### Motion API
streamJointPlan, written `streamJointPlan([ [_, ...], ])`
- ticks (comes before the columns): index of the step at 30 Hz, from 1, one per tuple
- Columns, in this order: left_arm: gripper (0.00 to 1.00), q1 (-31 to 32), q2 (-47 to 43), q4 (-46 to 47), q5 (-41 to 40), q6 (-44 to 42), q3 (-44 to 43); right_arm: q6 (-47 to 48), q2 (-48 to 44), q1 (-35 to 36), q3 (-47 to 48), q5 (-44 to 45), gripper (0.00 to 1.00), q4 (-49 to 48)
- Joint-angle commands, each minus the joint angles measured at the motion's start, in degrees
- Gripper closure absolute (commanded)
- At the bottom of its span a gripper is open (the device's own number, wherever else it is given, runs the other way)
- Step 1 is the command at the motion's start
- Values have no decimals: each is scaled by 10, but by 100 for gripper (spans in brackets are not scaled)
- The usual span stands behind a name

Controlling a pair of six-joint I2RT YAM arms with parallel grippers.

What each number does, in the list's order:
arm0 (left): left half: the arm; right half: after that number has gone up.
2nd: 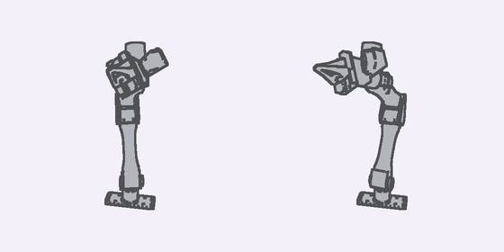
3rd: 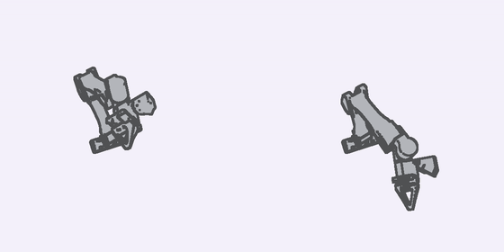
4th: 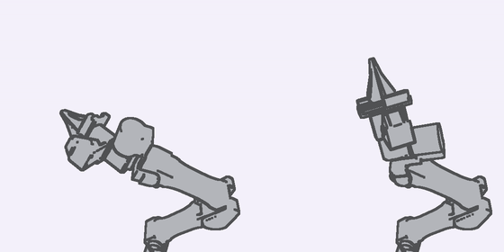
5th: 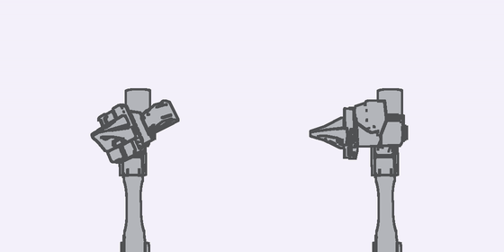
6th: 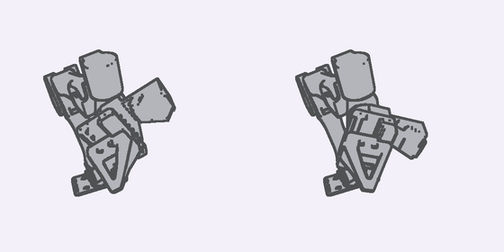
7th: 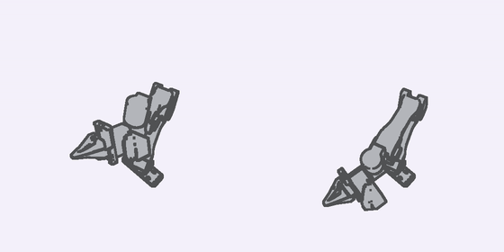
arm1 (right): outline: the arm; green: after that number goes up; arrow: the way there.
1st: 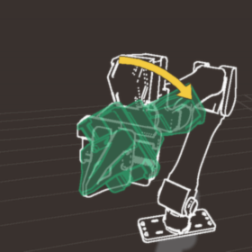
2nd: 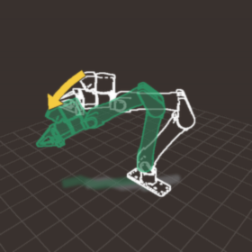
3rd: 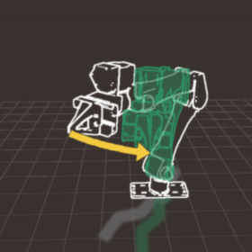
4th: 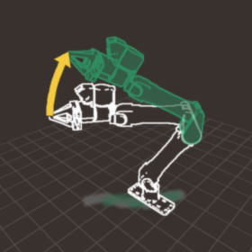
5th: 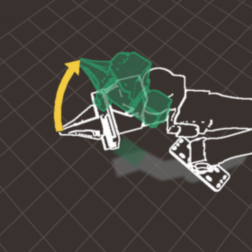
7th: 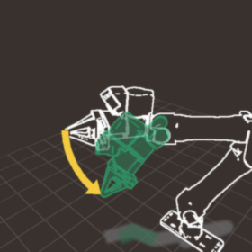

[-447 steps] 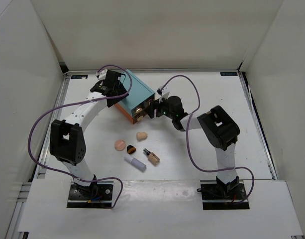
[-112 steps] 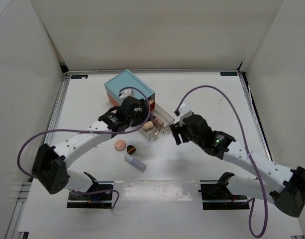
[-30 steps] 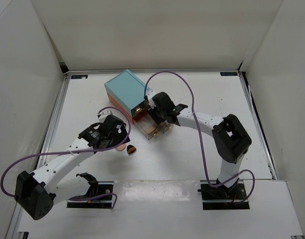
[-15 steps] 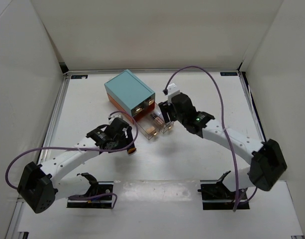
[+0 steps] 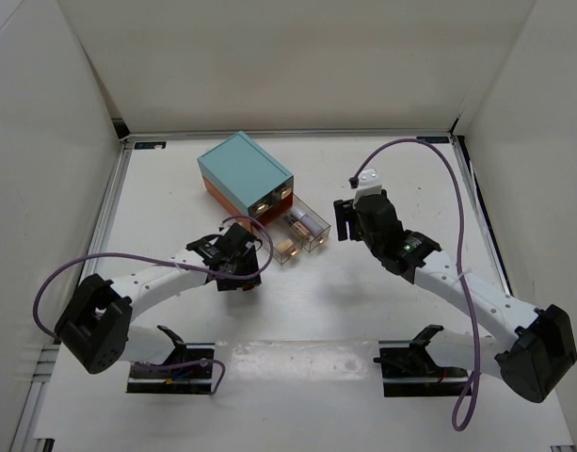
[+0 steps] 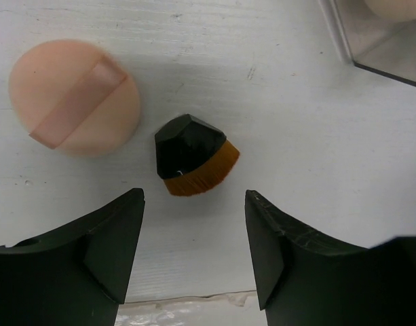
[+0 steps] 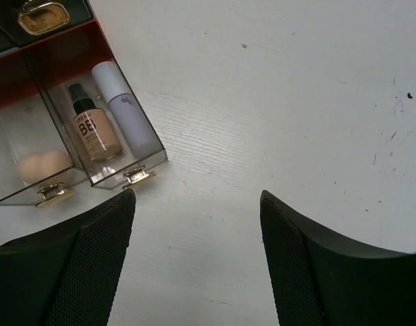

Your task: Organize the makeup

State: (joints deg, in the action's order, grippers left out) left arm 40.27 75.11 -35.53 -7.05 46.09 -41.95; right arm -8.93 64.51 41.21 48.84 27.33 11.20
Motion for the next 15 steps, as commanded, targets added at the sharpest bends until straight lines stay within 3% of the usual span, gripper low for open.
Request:
streamJointPlan([
  [1, 29, 3, 19, 4, -14, -3, -22, -16, -23, -8, -11, 29, 23, 7],
  [15, 39, 12, 75, 4, -54, 1, -41, -23, -49, -27, -35, 29, 23, 15],
])
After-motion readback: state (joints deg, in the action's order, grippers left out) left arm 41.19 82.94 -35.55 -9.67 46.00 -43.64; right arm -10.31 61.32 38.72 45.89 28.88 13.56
